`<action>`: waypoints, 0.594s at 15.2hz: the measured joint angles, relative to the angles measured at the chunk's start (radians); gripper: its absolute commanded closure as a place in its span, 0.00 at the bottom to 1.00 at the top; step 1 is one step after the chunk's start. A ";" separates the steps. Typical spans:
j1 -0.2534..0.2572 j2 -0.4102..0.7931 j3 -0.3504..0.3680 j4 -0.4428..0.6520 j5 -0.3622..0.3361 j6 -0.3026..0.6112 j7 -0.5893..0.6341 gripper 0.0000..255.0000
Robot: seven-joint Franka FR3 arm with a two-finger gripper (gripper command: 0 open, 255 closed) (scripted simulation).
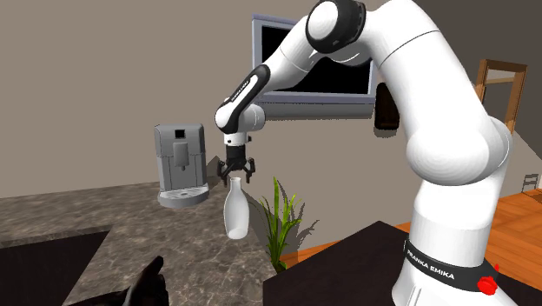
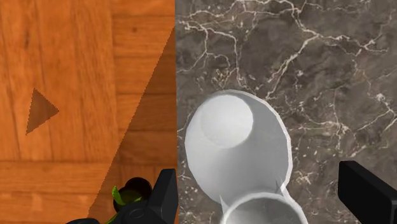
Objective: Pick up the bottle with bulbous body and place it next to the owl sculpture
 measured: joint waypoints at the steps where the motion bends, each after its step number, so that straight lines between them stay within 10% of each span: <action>1: 0.001 0.009 -0.001 0.001 -0.001 0.008 0.001 0.00; 8: 0.001 0.020 -0.002 -0.006 -0.003 0.027 0.002 0.00; 9: 0.001 0.020 -0.002 -0.006 -0.003 0.027 0.002 1.00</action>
